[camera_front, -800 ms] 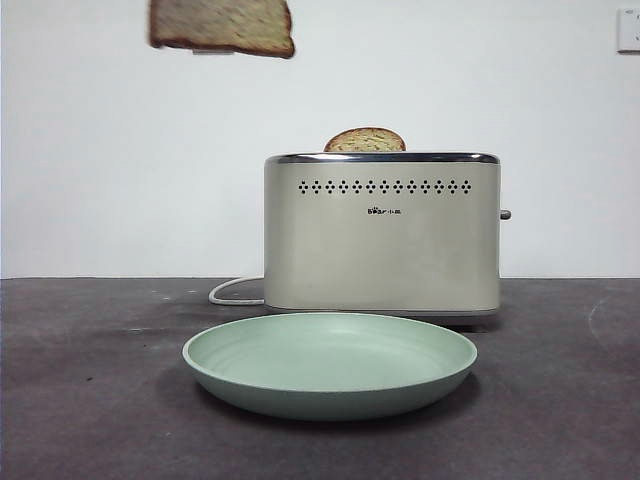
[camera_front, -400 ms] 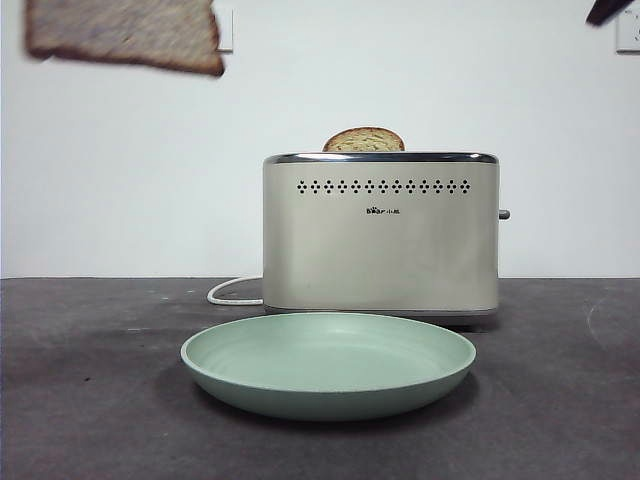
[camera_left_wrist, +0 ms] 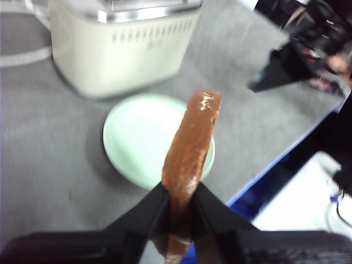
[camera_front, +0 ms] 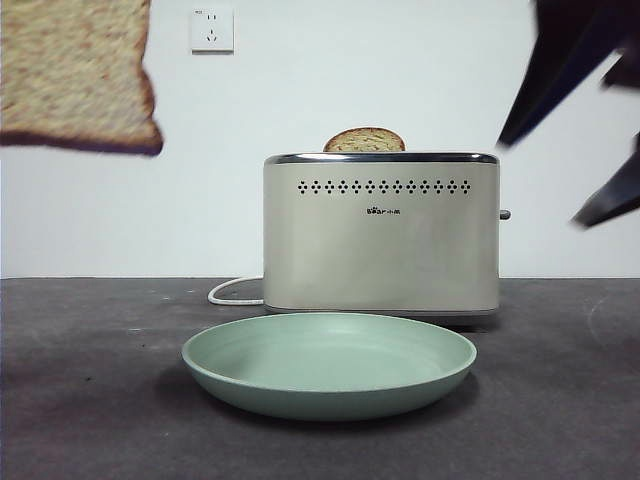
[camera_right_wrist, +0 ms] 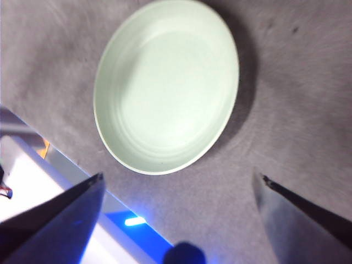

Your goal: Take the bread from the toaster,put the bread on the plate,put the plate on the table

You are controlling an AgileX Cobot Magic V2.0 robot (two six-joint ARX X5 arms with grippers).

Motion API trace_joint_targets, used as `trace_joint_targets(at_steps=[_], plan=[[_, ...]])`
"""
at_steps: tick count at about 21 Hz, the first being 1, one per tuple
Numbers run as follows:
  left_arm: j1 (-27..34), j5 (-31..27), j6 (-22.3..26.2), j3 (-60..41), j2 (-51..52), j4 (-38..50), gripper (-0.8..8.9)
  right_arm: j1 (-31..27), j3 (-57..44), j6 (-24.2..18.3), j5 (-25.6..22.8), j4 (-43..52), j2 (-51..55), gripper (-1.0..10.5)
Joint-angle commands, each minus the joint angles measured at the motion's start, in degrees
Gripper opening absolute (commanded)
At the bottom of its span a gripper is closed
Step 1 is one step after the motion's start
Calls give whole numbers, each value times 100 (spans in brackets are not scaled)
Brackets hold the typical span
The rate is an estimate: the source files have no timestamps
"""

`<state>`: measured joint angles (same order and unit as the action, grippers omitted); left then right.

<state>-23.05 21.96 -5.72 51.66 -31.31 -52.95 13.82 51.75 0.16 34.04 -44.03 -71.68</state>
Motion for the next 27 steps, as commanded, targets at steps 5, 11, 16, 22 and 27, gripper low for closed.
trace_joint_targets(at_steps=[5, 11, 16, 22, 27], plan=[[-11, -90, -20, -31, 13, -44, -6, 588, 7, 315, -291, 903, -1484, 436], [-11, -85, -20, -31, 13, -26, -6, 855, 7, 586, -638, 1576, -2135, 434], [-11, -83, -26, -31, 13, 35, -7, 855, 7, 584, -638, 1672, -2188, 282], [-11, -83, -26, -31, 13, 42, -7, 916, 7, 586, -739, 1725, -2463, 282], [-11, -85, -26, -31, 13, 39, -6, 918, 7, 588, -737, 1803, -2533, 81]])
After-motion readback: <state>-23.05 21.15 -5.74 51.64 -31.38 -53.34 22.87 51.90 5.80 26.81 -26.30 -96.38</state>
